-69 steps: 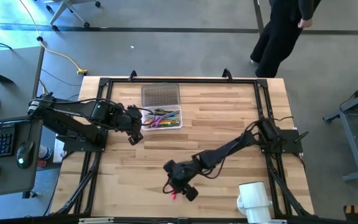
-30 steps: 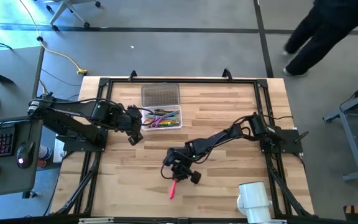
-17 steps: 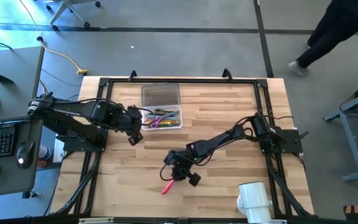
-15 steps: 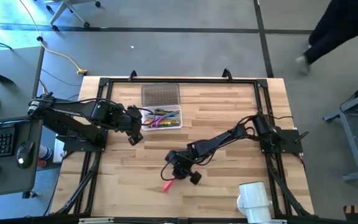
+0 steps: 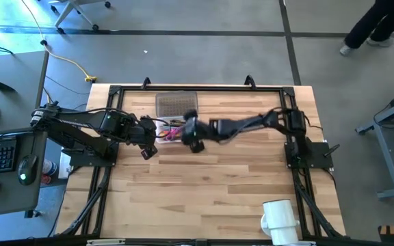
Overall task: Pick & place school supplies into a supply box
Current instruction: Put the pink pen into the transparent supply box, then return to Home Position
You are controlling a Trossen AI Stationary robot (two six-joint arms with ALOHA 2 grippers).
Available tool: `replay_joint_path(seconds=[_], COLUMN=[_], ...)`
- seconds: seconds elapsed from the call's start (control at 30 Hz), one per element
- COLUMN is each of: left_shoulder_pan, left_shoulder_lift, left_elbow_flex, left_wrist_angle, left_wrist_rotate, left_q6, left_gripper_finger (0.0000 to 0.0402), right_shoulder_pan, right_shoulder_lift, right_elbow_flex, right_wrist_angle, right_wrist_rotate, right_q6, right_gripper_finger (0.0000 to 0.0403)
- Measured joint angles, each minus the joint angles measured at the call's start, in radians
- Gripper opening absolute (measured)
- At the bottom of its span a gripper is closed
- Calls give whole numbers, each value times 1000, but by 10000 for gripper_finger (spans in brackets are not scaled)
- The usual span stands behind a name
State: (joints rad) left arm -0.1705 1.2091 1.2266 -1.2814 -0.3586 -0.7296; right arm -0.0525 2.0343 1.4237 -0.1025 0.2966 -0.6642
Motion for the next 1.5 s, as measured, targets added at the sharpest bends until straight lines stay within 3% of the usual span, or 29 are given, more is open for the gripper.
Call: replay_joint_path(seconds=[0.17, 0.33, 0.57, 0.8, 1.0, 1.2, 1.3, 1.4, 1.5], left_shoulder_pan=[0, 0, 0, 0, 0, 0, -24, -46, -86], left_shoulder_lift=[0, 0, 0, 0, -5, -90, -245, -394, -556], left_elbow_flex=[0, 0, 0, 0, 0, -4, -22, -30, -87], left_wrist_angle=[0, 0, -1, -11, -89, -293, -267, -273, -171], left_wrist_rotate=[0, -13, -51, -80, -98, -163, -191, -242, -262], left_q6=[0, 0, 0, 67, 90, -97, -88, -85, -86], left_gripper_finger=[111, 111, 111, 111, 111, 111, 111, 111, 111], right_shoulder_pan=[-117, -154, -148, -110, -15, 82, 109, 112, 128], right_shoulder_lift=[6, 29, 80, 50, -114, -377, -512, -638, -760], right_elbow_flex=[0, 0, 0, 0, 2, 2, 2, 2, -81], right_wrist_angle=[16, 17, 28, 46, -26, -309, -488, -663, -671], right_wrist_rotate=[-177, -313, -208, -143, 65, 235, 210, 40, -59], right_q6=[111, 158, 126, 111, 31, 98, 239, 438, 574], right_gripper_finger=[17, 31, 74, 129, 141, 138, 134, 126, 118])
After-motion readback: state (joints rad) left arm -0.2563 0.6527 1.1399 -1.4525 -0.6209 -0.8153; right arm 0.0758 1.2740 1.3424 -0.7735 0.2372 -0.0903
